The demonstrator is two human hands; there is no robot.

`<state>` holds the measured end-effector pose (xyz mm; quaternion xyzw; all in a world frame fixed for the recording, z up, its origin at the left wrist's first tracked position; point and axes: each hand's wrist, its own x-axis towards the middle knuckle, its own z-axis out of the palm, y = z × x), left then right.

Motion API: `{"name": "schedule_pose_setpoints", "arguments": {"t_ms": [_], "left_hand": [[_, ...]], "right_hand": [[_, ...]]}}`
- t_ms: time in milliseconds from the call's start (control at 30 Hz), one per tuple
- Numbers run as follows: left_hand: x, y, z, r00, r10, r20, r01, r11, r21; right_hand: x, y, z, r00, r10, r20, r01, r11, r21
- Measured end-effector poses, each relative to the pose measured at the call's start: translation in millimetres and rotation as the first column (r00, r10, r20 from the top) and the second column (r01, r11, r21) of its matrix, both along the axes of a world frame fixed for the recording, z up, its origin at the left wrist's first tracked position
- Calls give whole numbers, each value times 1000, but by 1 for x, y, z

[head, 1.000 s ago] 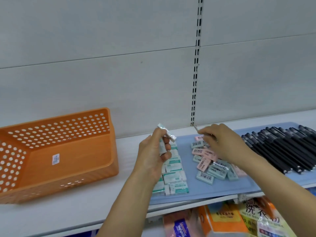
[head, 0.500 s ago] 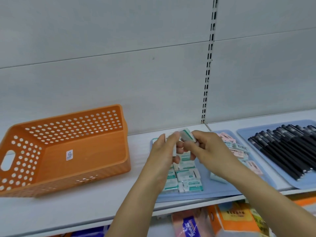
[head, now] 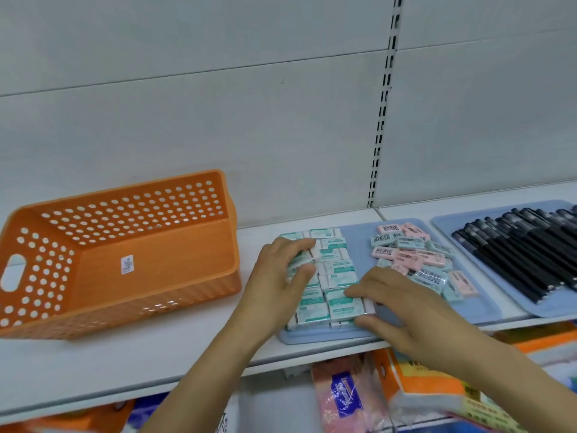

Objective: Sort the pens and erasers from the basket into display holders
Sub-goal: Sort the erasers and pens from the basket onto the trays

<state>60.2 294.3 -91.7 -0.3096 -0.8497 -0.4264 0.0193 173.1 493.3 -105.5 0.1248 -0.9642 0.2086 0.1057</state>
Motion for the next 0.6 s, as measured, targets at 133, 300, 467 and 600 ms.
{"name": "schedule_pose_setpoints", "arguments": {"t_ms": [133, 300, 467, 600], "left_hand": [[-10, -4, -2, 997, -62, -41, 56, 989, -137], [-11, -6, -12, 997, -76, -3, 74, 983, -166], [-1, -11, -5, 999, 8, -31, -11, 994, -109], [28, -29, 26, 972, -38, -232, 24, 998, -63]], "right_hand": [[-1, -3, -5, 999, -23, -35, 21, 999, -39], [0, -6, -7, 998, -55, -19, 53, 997, -61], [-4, -10, 4, 994, -86, -64, 79, 992, -101], [-21, -23, 21, 989, -93, -111, 65, 970, -233]]}}
